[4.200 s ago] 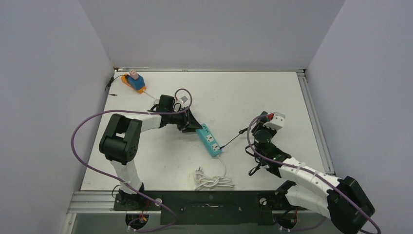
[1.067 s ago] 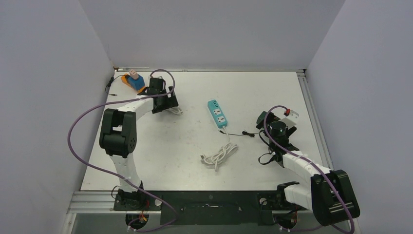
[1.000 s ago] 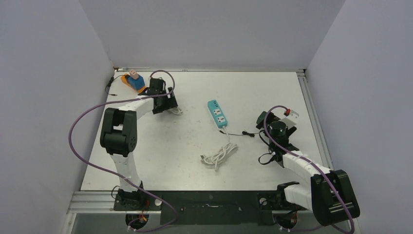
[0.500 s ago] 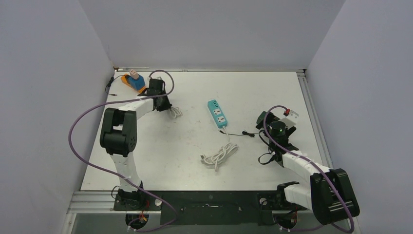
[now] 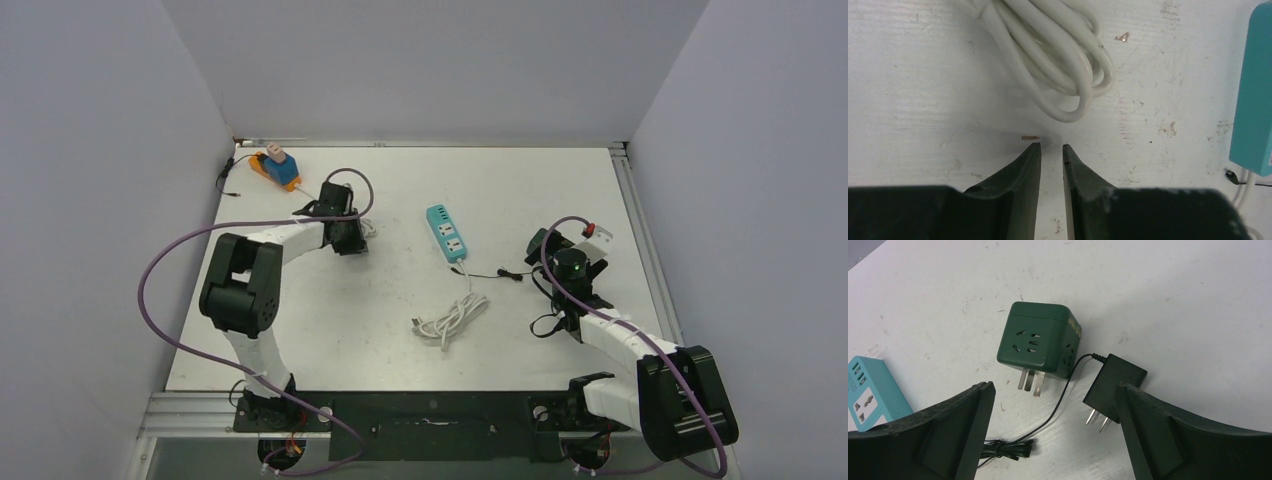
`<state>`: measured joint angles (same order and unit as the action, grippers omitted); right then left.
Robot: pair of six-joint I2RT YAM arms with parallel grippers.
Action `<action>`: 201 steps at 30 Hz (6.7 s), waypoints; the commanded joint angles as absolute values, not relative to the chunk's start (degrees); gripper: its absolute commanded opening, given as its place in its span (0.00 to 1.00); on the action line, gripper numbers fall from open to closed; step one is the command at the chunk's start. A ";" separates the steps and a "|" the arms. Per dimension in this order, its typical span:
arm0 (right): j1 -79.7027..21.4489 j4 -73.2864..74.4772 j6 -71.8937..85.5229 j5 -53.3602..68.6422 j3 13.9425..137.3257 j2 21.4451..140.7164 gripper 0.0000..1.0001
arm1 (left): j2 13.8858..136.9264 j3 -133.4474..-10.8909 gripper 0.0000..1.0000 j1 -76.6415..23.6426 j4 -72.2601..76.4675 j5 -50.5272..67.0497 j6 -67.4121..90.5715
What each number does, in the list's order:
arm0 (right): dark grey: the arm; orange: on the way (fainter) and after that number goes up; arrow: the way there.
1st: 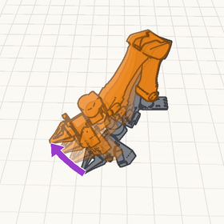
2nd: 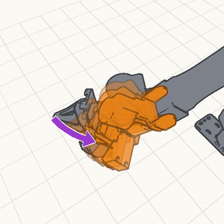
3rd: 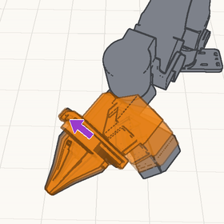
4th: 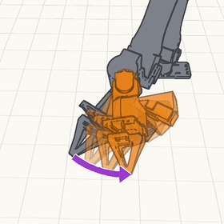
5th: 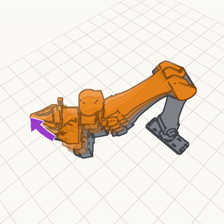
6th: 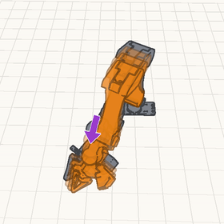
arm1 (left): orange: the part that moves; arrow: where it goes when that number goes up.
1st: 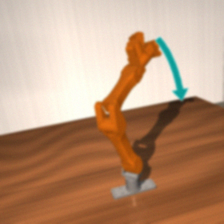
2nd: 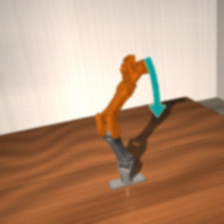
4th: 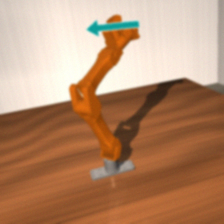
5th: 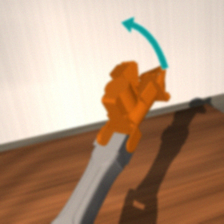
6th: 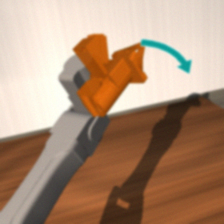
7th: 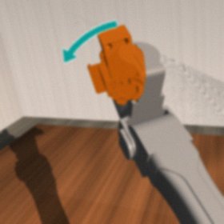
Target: Pull the plug off the socket
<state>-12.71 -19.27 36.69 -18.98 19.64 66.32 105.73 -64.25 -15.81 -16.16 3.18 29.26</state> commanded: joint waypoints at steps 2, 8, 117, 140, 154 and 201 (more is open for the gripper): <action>-12.30 -21.42 36.52 -18.85 19.60 65.96 0.95 | 100.12 -62.92 0.22 -14.11 -8.59 8.51 34.34; -12.30 -21.60 36.48 -18.76 19.93 66.91 0.95 | 99.57 -65.64 0.45 -12.90 -4.72 7.52 37.97; -40.80 -15.20 17.20 2.96 60.63 92.90 0.90 | 97.48 -65.52 0.77 -14.85 -7.82 28.83 37.03; -45.65 -6.24 14.64 -13.80 69.85 104.32 0.43 | 100.64 -63.72 0.54 -14.68 -3.87 31.37 41.04; -48.89 -10.51 14.47 -17.96 56.65 94.97 0.06 | 102.94 -61.70 0.52 -16.61 2.46 36.34 45.24; -48.96 -13.94 16.53 -22.94 49.17 87.36 0.49 | 110.40 -65.48 0.27 -25.28 -7.81 29.74 39.14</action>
<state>-49.19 -11.90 15.88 -20.64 50.28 91.24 106.98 -65.95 -23.90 -1.50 34.63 42.59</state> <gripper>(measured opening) 0.491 0.279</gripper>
